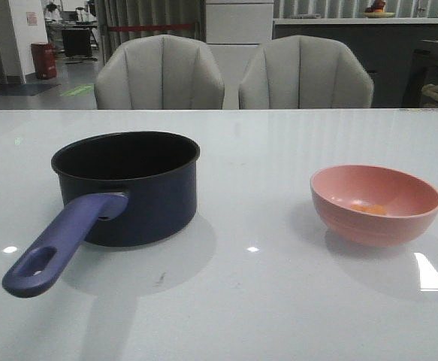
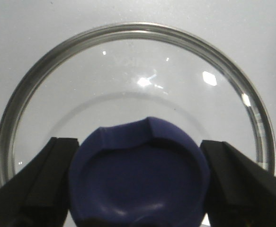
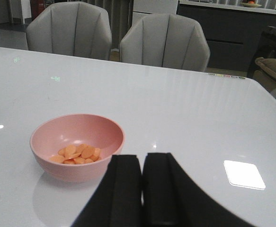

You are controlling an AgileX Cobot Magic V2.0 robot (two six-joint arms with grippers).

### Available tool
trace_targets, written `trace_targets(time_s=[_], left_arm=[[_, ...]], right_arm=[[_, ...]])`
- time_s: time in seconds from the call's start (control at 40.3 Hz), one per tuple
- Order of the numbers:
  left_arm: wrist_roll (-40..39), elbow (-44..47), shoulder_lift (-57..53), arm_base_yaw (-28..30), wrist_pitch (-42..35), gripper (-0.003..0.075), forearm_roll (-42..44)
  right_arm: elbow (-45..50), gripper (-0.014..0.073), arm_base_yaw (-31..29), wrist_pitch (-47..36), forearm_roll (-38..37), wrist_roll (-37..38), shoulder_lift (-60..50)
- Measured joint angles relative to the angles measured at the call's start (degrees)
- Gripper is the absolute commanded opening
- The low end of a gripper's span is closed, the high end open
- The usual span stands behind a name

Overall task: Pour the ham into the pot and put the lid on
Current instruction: 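Lift the glass lid off the saucepan with the left gripper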

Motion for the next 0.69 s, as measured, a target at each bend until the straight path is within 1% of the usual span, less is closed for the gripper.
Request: trace_targets(time_s=[0.198,0.422,0.471,0.546,0.695], left_arm=[[1.0,0.1,6.1,-0.1,-2.0,0.0407,-1.3],[1.4,0.0,7.8,-1.5,-4.7,0.0416,-1.4],[1.4,0.0,8.2,-1.7,-4.8,0.0441,-1.4],[1.5,-0.2,8.7,-1.7,-4.9,0.0501,-1.4],[1.6,-0.7,9.4,-2.1,-4.9,0.0666,-1.4]], right_arm=[[0.0,0.0166,0.0,0.0,0.0,0.0,0.0],[0.0,0.0166,0.0,0.0,0.0,0.0,0.0],[0.0,0.0166,0.0,0.0,0.0,0.0,0.0],[0.0,0.0166,0.0,0.0,0.0,0.0,0.0],[0.0,0.0166,0.0,0.0,0.0,0.0,0.0]])
